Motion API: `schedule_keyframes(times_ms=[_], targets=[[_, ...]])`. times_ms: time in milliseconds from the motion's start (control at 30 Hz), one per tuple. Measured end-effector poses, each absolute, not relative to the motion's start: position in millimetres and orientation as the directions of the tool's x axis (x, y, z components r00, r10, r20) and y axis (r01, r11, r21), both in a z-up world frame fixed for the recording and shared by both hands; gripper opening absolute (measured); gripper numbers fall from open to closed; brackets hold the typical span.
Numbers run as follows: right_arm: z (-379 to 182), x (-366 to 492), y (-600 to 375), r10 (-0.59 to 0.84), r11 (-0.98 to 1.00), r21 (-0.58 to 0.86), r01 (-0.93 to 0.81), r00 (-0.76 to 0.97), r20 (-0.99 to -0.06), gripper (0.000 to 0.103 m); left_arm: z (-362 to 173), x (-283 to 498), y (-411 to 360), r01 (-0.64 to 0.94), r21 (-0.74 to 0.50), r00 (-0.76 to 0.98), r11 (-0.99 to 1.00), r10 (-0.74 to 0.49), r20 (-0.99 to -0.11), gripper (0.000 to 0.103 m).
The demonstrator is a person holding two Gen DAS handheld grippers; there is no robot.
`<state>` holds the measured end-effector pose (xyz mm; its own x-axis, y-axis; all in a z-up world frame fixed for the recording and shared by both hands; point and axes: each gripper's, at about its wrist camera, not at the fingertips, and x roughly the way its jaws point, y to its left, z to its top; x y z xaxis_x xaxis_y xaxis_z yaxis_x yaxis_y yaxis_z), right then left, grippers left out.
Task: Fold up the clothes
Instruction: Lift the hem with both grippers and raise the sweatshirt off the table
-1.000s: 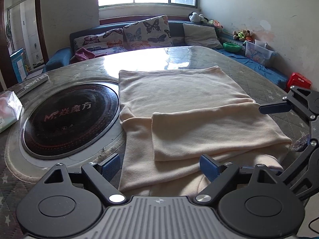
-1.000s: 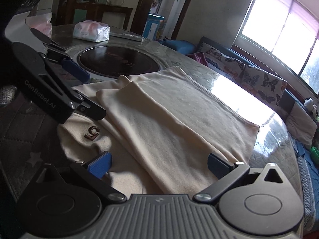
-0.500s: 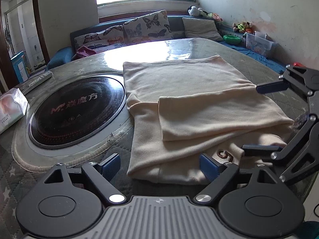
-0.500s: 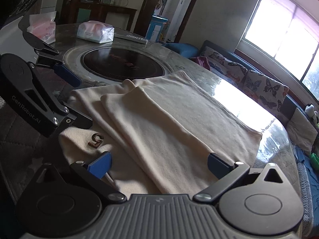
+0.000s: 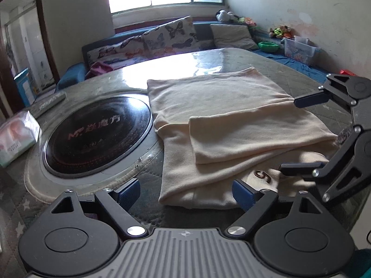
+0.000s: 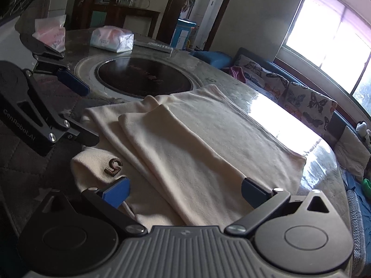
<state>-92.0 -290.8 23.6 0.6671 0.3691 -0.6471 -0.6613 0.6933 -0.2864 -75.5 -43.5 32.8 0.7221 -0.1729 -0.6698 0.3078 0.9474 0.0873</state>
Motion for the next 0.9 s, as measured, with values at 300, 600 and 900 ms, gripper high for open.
schedule_keyframes(times_ms=[300,600,900], targets=[[37.4,-102.6,-324.7,0.382,0.702,-0.227,-0.675,0.626,-0.679,0.103,27.7,-119.3,-65.1,0.523,0.279,0.74,0.805,-0.268,-0.616,0.077],[40.5,-122.5,-344.0,0.358,0.674,-0.253,-0.694,0.606,-0.711,0.103,14.4,-114.5,-85.3,0.614,0.315,0.725,0.723,-0.361,-0.586,0.044],[34.0,-133.2,-342.9,0.354,0.627,-0.285,-0.725,0.592,-0.724,0.096,23.2,-98.2,-85.8,0.637,0.237,0.709,0.734,-0.436,-0.554,0.01]])
